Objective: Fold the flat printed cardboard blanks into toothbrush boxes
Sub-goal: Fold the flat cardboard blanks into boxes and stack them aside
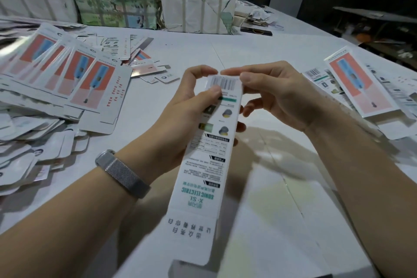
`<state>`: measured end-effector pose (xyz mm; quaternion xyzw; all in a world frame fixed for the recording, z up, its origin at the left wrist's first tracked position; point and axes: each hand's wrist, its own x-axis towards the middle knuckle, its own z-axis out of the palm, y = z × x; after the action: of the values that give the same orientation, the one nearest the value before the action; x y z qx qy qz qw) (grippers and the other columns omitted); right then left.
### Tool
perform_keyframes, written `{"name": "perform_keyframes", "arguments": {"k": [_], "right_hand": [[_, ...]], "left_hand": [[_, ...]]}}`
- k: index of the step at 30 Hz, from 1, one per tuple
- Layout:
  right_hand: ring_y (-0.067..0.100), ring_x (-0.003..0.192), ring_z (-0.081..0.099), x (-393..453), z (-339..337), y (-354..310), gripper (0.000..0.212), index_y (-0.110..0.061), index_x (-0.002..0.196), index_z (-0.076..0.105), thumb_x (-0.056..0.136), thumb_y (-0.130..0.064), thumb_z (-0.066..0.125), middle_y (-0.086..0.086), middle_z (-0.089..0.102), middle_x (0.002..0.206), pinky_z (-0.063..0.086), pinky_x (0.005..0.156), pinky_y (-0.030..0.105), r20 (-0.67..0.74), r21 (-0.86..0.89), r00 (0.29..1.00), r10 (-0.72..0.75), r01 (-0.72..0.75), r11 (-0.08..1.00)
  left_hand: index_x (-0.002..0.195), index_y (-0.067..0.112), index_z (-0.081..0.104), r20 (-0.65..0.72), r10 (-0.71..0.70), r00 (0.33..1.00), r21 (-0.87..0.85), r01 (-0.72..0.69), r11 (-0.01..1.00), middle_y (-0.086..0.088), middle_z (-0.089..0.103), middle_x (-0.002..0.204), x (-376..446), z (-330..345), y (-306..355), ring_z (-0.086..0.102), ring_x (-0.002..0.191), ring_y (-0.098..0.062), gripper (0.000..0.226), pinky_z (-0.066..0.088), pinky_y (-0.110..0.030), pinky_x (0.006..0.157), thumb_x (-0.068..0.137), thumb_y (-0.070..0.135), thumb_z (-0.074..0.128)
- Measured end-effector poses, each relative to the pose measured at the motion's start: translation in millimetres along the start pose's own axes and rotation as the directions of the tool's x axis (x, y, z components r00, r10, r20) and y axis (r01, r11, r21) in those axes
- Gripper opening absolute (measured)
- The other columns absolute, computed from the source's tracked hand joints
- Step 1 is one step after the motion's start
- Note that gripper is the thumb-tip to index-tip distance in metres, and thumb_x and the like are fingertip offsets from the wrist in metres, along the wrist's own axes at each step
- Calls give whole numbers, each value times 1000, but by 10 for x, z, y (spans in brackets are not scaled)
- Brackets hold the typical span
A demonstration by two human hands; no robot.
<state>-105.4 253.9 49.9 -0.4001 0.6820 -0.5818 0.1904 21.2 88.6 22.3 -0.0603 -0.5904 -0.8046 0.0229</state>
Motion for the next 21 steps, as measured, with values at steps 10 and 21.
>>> {"name": "perform_keyframes", "arguments": {"k": [10,21], "right_hand": [[21,94,65,21,133,54,24,-20,114,73,93,-21,61,11,74,105,54,67,32,-13,34,998,-67,67,997],[8,80,53,18,448,-1,45,-19,135,60,91,-26,69,0,52,105,40,69,10,-298,-498,910,-289,110,860]], "left_hand": [[122,26,39,-78,97,992,85,-90,992,-16,72,88,-17,-24,12,72,74,-33,19,60,-45,59,105,20,44],[117,35,36,-252,224,942,130,-196,972,-1,75,86,143,6,-60,71,74,-17,16,59,-34,61,108,23,39]]}}
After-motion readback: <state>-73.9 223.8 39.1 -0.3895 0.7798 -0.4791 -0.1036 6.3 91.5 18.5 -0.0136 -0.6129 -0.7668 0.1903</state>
